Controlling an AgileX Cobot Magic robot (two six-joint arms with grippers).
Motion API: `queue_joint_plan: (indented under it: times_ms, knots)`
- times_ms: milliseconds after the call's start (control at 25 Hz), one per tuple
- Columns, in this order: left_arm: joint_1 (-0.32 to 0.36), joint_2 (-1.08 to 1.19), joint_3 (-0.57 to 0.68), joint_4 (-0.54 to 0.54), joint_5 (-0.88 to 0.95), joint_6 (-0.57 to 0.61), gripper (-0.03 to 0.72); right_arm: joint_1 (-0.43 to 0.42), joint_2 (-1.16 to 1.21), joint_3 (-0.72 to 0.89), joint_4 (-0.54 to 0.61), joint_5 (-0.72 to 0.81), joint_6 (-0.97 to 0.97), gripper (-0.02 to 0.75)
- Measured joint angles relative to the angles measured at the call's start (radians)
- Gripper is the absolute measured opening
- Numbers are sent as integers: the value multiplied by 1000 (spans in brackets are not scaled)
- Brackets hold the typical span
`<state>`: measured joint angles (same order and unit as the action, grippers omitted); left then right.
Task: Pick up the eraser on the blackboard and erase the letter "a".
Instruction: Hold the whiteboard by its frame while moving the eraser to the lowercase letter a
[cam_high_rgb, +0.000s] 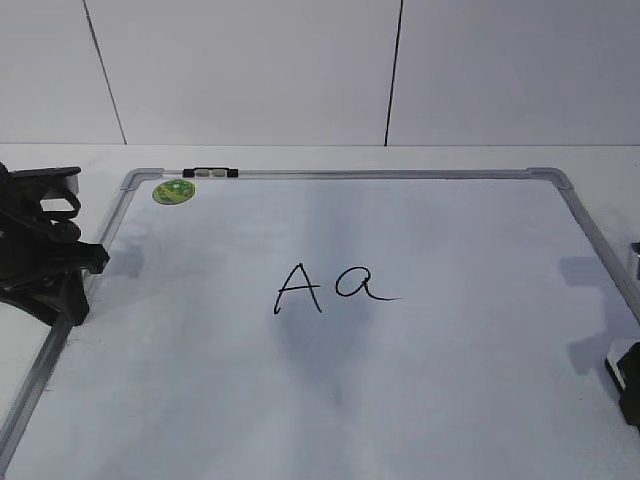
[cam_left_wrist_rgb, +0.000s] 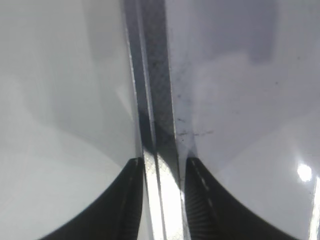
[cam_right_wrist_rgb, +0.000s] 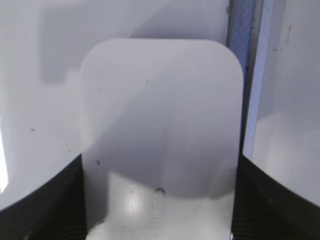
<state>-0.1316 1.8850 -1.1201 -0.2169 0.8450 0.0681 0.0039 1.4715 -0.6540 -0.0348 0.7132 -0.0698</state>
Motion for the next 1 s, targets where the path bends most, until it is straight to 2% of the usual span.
queue_joint_plan:
  times_ms: [400, 1000]
  knots:
    - [0, 0, 0, 0, 0, 0, 214, 0, 2, -9, 10, 8, 0, 545]
    - [0, 0, 0, 0, 2, 0, 214, 0, 4, -224, 35, 157, 1, 544]
